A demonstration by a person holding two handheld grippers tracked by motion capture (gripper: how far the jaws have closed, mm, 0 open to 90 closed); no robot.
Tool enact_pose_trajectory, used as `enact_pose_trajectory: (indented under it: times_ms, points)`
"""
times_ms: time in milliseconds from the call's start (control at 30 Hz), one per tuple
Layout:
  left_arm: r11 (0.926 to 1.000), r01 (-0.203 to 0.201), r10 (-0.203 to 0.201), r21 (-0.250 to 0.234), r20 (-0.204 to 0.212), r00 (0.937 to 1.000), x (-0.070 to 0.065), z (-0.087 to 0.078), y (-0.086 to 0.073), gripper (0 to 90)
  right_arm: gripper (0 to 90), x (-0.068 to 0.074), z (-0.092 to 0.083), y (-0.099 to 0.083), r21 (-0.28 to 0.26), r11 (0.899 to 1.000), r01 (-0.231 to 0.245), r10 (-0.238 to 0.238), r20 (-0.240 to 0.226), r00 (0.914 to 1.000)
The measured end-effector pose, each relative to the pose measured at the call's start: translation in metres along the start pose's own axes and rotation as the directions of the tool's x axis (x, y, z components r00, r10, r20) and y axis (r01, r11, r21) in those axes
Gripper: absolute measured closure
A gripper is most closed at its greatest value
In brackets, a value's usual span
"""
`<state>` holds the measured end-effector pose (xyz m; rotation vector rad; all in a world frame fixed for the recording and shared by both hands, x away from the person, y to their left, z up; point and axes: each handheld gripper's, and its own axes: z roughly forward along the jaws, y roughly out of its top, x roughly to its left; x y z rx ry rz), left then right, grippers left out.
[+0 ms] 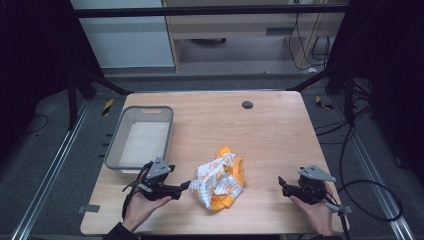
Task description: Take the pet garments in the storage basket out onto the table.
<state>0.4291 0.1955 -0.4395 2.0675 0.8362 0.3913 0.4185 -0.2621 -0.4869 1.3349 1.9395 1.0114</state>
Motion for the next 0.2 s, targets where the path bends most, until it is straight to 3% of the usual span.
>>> enact_pose_trajectory:
  times_ms: [200]
  points:
    - [0.9998,0.012,-0.012,-0.018,-0.011,0.9999,0.005,-0.011,-0.015,21.0,13.6,0.001,0.0,0.0,0.001,1.0,0.0,0.0,0.0,1.0]
